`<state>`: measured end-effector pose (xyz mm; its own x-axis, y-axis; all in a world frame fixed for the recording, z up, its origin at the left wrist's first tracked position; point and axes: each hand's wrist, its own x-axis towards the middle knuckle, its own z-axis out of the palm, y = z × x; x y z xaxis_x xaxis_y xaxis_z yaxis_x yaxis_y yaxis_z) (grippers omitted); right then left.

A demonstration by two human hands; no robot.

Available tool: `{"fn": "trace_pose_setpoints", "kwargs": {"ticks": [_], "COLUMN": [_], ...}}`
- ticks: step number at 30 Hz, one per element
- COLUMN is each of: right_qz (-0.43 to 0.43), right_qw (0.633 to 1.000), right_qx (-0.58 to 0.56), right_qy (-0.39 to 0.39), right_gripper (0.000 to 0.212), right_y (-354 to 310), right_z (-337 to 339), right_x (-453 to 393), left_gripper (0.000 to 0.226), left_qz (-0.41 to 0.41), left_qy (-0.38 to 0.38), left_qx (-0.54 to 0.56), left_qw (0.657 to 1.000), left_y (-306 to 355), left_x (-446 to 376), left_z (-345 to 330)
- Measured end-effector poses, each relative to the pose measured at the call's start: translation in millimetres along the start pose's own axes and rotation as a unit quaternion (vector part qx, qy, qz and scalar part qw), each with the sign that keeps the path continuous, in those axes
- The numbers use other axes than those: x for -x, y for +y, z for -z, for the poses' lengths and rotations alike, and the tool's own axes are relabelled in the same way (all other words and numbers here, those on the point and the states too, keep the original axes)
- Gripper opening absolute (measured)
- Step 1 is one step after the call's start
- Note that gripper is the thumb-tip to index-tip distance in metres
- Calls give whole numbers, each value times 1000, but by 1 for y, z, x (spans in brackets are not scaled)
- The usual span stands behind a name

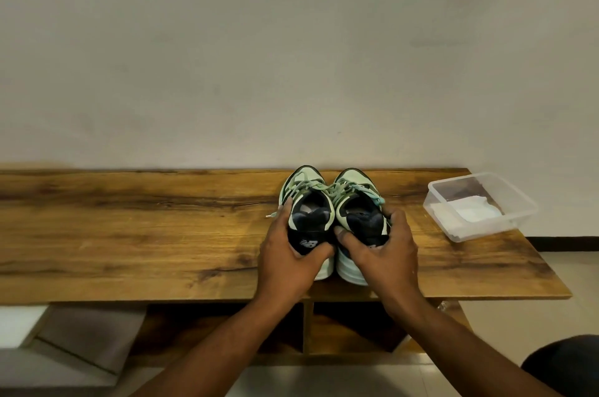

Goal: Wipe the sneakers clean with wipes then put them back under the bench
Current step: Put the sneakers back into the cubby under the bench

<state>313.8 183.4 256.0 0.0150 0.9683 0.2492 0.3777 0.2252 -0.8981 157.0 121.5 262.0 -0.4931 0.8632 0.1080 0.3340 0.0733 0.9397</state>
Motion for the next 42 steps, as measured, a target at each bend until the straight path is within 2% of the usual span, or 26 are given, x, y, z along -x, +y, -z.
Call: {"fn": "trace_pose_setpoints", "kwargs": {"ticks": [8,11,15,19,23,28,36,42], "right_qz": [-19,-24,-27,-44,-61,-65,-118,-162], "right_qw": [997,995,990,981,971,960,929,930], "right_qx": [-47,-31,-15,-16,21,44,27,33], "right_qy": [-64,-89,-134,-191,-229,-269,-350,-329], "right_gripper": [82,82,81,79,86,87,82,70], "right_y": [-48,-67,-100,-131,-150,-165,-171,-133], "right_z": [-7,-7,-10,-11,-15,-13,0,-36], "right_x": [49,70,102,133,162,201,244,235], "left_gripper": [92,86,66,62,49,51,54,58], "left_qz": [42,61,82,131,148,160,197,237], "left_qy": [23,40,57,66,64,44,-24,12], "left_qx": [16,19,10,14,30,-4,-43,-11], "left_qw": [999,997,995,989,986,986,979,971], "left_y": [27,37,49,57,63,68,64,23], "left_x": [47,73,107,134,164,198,235,215], "left_z": [64,89,126,163,193,224,259,238]}}
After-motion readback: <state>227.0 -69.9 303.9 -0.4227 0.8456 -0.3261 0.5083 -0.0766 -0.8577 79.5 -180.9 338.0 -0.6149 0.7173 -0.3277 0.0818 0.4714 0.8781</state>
